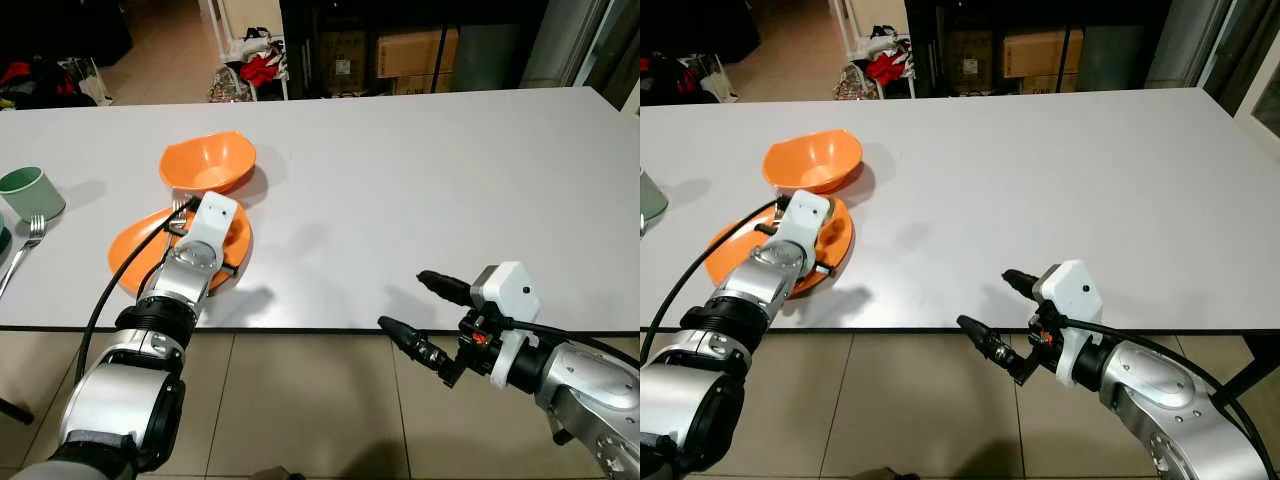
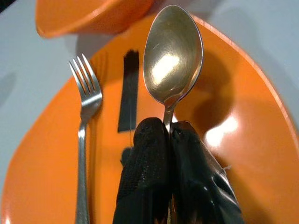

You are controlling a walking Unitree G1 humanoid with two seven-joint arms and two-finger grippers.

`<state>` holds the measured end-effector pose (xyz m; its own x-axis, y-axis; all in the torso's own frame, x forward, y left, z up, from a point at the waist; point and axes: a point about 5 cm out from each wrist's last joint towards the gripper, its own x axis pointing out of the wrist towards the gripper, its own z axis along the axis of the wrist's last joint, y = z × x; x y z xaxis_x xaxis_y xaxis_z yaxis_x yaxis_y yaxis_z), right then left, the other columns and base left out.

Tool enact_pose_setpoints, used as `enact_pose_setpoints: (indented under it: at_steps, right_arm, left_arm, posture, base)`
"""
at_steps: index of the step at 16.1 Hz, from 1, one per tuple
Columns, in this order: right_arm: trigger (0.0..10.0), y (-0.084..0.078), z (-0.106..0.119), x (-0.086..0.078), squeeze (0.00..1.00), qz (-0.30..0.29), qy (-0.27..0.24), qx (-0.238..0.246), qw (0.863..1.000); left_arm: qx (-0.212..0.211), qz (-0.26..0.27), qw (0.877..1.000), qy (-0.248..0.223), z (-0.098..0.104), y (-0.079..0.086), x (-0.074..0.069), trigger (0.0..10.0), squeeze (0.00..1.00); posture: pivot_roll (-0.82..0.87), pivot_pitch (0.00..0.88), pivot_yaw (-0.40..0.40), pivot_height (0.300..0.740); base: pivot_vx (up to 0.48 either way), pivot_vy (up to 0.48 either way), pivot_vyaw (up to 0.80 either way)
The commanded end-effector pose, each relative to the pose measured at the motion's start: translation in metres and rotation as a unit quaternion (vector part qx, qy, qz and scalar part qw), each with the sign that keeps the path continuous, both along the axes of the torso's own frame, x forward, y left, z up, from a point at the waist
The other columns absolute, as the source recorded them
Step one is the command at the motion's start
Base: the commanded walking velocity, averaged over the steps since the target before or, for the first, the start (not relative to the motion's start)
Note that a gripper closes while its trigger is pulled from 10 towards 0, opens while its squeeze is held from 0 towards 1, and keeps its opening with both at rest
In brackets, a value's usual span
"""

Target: Setting the table

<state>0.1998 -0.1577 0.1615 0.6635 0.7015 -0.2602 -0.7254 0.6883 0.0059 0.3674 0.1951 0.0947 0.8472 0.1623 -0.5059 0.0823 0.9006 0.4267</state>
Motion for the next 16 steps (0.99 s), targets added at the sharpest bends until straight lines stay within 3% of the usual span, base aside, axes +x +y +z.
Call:
enact_pose_setpoints:
  at_steps: [1,8,9,10,11,13,14,16]
  right_arm:
    - [10.0,0.0048,0.0049,-0.0026,0.00,0.018,-0.005,0.002,1.000]
    - [10.0,0.0051,0.0085,-0.0019,0.00,0.025,-0.006,0.001,1.000]
    - [10.0,0.0048,0.0090,-0.0031,0.00,0.026,-0.006,0.000,1.000]
    - [10.0,0.0040,0.0096,-0.0043,0.00,0.026,-0.005,-0.001,1.000]
    - [10.0,0.0038,0.0098,-0.0049,0.00,0.026,-0.005,-0.001,1.000]
    - [10.0,0.0031,0.0100,-0.0070,0.00,0.025,-0.003,-0.002,1.000]
    - [10.0,0.0029,0.0101,-0.0078,0.00,0.024,-0.002,-0.003,1.000]
    - [10.0,0.0025,0.0100,-0.0086,0.00,0.023,0.000,-0.003,1.000]
  left_arm:
    - [0.011,0.004,1.000,-0.020,0.0090,0.0028,0.0057,10.0,0.00]
    - [-0.054,0.016,0.997,-0.045,0.0111,-0.0026,0.0124,10.0,0.00]
    - [-0.051,0.015,0.998,-0.042,0.0095,-0.0030,0.0120,10.0,0.10]
    - [-0.037,0.016,0.998,-0.039,0.0083,-0.0019,0.0115,10.0,0.34]
    - [-0.040,0.018,0.998,-0.039,0.0080,-0.0014,0.0113,10.0,0.47]
    - [-0.047,0.019,0.998,-0.040,0.0074,-0.0011,0.0112,10.0,0.82]
    - [-0.045,0.020,0.998,-0.039,0.0065,-0.0002,0.0107,10.0,0.87]
    - [-0.037,0.024,0.998,-0.038,0.0062,0.0023,0.0102,10.0,0.87]
  posture:
    - [-0.16,0.000,0.093,0.740]
    - [-0.18,0.000,0.087,0.740]
    - [-0.19,0.000,0.089,0.740]
    - [-0.20,0.000,0.093,0.740]
    - [-0.20,0.000,0.096,0.740]
    - [-0.21,0.000,0.099,0.740]
    - [-0.21,0.000,0.100,0.740]
    - [-0.21,0.000,0.101,0.740]
  base:
    - [0.000,0.000,0.00]
    - [0.000,0.000,0.00]
    - [0.000,0.000,0.00]
    - [0.000,0.000,0.00]
    - [0.000,0.000,0.00]
    - [0.000,0.000,0.00]
    - [0.000,0.000,0.00]
    - [0.000,0.000,0.00]
